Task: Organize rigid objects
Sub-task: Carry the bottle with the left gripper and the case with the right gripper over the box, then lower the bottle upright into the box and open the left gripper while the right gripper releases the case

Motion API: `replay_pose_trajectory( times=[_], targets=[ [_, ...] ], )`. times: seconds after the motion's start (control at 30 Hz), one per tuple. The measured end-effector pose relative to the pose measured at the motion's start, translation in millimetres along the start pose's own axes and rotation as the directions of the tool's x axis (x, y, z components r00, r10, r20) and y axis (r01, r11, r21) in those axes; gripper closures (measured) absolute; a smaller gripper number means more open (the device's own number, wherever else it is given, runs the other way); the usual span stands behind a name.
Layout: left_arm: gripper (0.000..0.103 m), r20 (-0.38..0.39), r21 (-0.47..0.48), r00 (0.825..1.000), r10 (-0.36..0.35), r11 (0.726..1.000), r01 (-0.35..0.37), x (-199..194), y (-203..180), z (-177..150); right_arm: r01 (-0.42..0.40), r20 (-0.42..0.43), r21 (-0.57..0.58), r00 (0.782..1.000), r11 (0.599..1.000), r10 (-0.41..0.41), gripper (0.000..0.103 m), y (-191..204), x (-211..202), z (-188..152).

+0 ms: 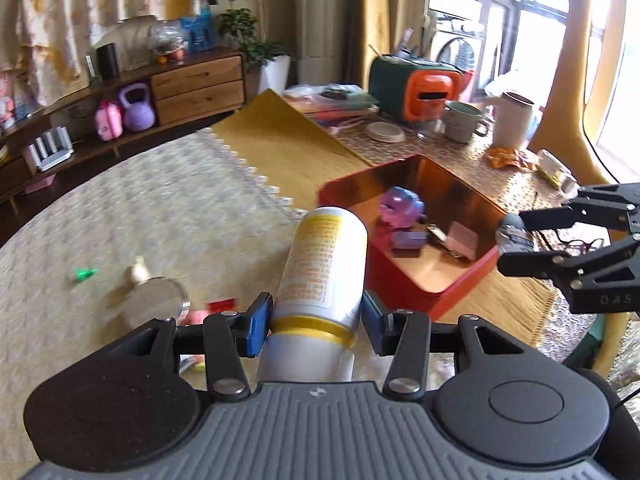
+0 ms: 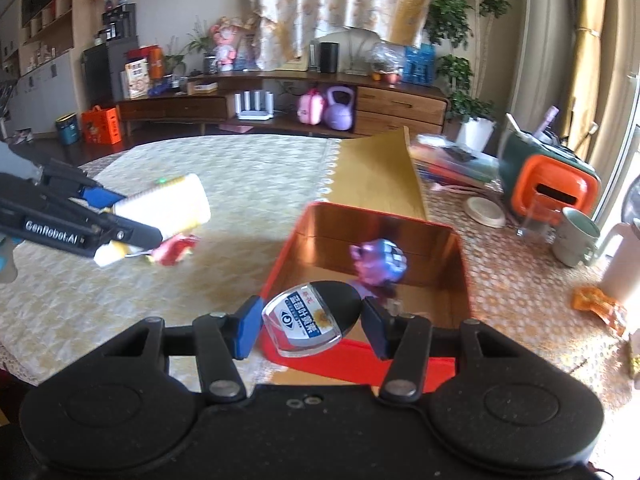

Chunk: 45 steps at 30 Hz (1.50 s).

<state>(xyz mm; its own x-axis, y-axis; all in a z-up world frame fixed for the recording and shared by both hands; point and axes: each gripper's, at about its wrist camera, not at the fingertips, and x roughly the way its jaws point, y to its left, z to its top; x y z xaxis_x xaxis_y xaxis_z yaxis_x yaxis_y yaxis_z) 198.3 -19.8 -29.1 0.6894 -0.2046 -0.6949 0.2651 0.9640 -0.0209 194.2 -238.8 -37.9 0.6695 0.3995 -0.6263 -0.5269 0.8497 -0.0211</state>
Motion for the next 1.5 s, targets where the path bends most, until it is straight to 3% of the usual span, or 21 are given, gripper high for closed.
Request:
replay_pose_trajectory(
  times=[0.37,0.6,0.8,0.97,1.5],
  targets=[
    [0.056,-0.035,0.076,0.999,-0.039,0.996,0.042,41.0,-56.3,22.9,0.034,-0.005,0.062,0.999,0.997,-0.034,0.050,-44.3,8.5,-8.8],
    [0.056,-0.076,0.062,0.996,-0.046,0.997,0.051,76.2,-74.6,45.8,0.037,-0.013,0.058,0.999,0.998,-0.036,0.050,-56.4,19.8,-9.3],
    [0.056,-0.113,0.053,0.993,-0.032,0.998,0.038,106.5,-82.5,58.8,0.032,-0.031,0.059,0.999,0.998,-0.030,0.050,-63.8,36.5,-7.0],
    [0.066,-0.126,0.039,0.991,-0.035,0.998,0.040,121.3,-83.3,65.5,0.032,-0.058,0.044,0.998,0.999,-0.029,0.050,-67.1,50.8,-6.0],
    [0.067,-0.155,0.007,0.987,-0.047,0.999,0.049,140.7,-81.8,62.8,0.031,-0.151,0.030,0.988,0.999,-0.027,0.049,-69.1,84.4,-11.8]
  ],
)
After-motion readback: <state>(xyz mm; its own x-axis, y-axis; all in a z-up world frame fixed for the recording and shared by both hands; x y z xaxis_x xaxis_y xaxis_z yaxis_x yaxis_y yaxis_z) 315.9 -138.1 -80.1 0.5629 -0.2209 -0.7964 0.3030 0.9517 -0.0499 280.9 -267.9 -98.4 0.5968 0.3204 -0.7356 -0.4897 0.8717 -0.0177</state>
